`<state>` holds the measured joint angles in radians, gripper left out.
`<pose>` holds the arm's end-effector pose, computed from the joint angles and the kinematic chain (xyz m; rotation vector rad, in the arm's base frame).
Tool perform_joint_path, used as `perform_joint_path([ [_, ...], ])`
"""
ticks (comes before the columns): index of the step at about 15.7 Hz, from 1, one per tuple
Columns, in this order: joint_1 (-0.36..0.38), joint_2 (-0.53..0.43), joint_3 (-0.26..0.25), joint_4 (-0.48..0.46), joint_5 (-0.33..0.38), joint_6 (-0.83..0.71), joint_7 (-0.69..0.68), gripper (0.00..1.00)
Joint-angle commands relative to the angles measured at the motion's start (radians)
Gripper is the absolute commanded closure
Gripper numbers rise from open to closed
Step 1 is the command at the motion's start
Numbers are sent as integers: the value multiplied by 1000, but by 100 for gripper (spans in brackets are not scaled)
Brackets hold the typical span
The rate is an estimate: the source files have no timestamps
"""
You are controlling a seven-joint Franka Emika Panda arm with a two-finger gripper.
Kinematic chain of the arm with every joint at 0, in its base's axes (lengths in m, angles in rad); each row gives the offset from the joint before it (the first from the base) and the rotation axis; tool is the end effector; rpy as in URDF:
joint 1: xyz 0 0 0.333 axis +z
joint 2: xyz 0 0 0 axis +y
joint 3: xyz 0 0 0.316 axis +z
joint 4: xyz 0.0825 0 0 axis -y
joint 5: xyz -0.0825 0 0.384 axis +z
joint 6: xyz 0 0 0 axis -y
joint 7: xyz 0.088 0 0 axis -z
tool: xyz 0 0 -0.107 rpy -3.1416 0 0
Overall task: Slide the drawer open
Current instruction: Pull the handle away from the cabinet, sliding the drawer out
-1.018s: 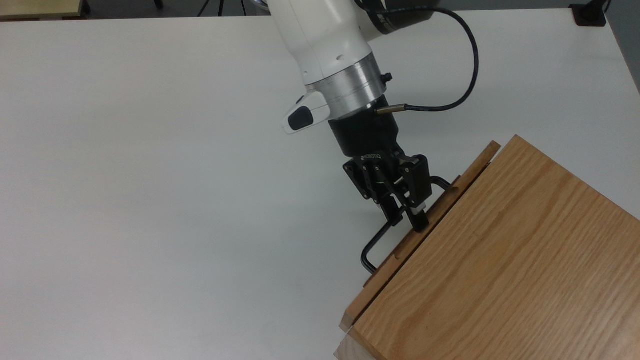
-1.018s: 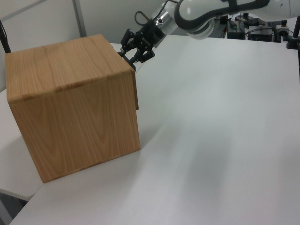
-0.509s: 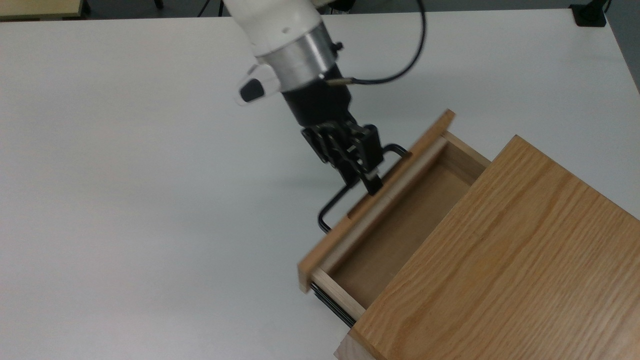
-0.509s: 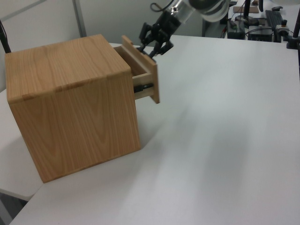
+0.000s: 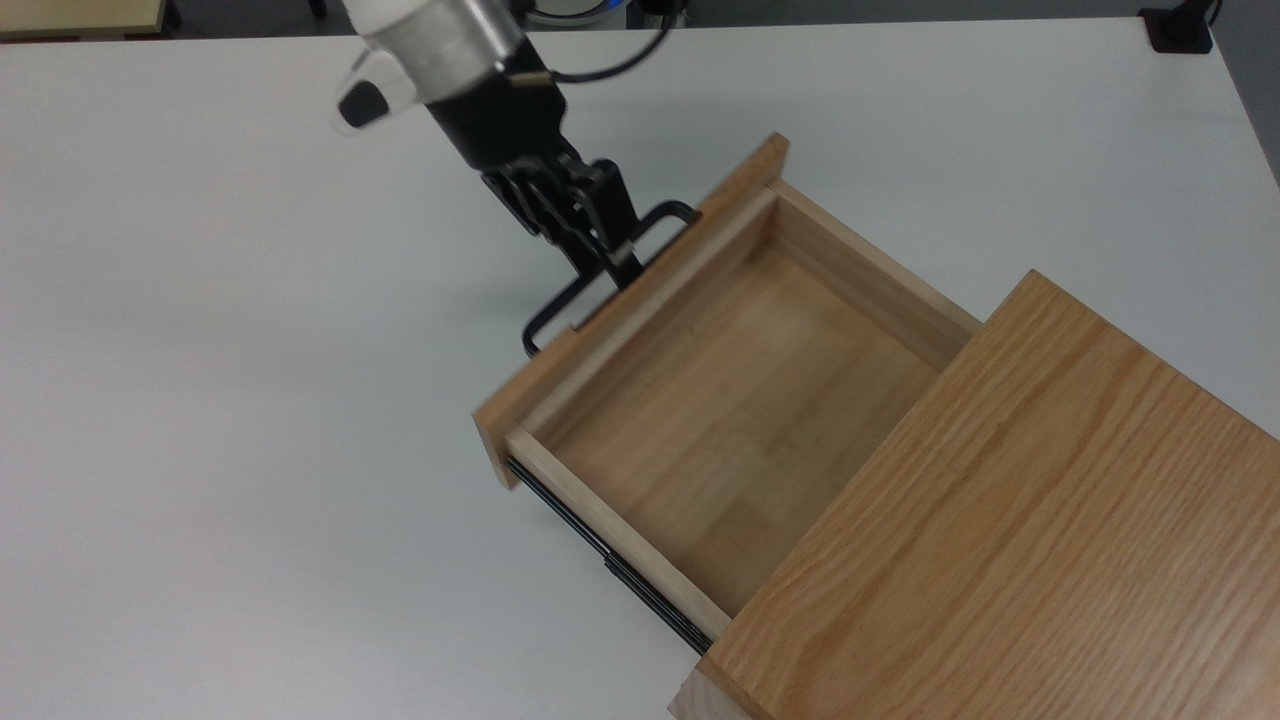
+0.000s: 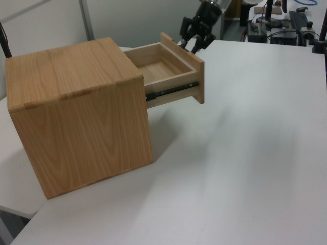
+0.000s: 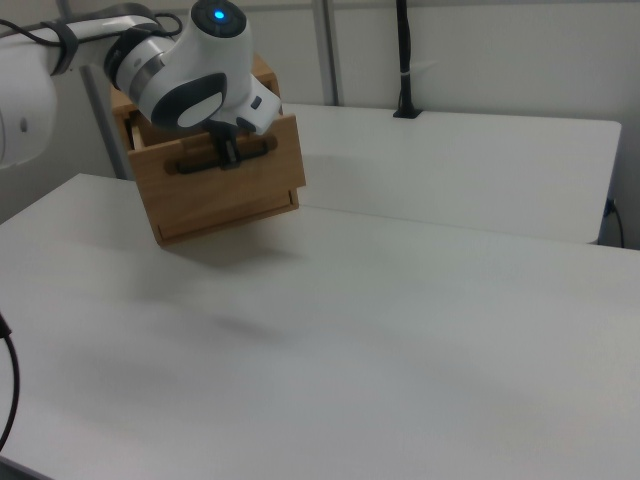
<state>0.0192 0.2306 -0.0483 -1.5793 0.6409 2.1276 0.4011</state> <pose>0.6648 0.0104 0.5452 -2.3565 0.8412 -0.2521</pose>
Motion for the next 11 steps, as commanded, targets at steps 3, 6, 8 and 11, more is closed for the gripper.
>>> perform_joint_path([
  [3,-59,-114,-8,-119,3,-142,-91,81],
  [6,-85,-149,-28,-120,-1,-233,-114,48],
  [8,-94,-180,-62,-120,-3,-293,-142,20],
  [11,-101,-211,-103,-113,-29,-353,-154,0],
])
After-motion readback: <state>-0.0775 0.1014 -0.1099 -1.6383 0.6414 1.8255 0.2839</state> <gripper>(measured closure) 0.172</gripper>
